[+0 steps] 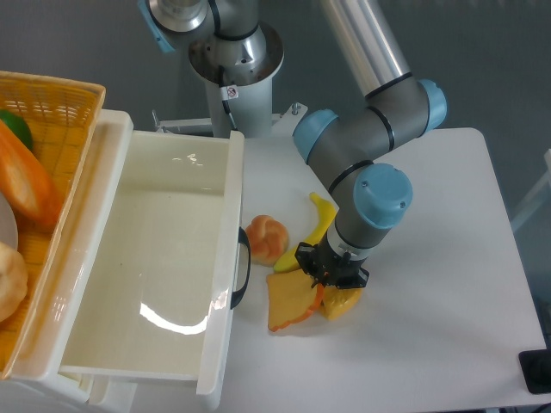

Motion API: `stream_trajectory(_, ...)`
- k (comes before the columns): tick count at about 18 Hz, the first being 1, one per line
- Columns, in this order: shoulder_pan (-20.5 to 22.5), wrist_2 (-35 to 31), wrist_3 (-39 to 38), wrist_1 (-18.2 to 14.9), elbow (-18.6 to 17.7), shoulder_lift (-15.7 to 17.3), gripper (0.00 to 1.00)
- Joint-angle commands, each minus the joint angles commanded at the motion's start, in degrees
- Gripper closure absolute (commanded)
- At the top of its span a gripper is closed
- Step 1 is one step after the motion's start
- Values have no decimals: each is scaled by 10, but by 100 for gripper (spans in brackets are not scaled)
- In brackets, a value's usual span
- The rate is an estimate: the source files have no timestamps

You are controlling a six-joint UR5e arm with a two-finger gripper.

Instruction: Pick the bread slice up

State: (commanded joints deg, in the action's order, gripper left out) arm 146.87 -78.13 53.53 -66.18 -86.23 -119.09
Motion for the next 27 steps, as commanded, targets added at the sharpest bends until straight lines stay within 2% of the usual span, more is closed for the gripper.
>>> stream_trajectory(5, 3, 0, 5, -27, 10, 34, 100)
stream_trajectory(10, 4, 1, 104, -32, 12, 56, 100)
stream_trajectory(15, 10, 0, 186, -59, 13, 81, 100)
stream_trajectory(27, 17, -18, 286, -106, 21, 91, 100)
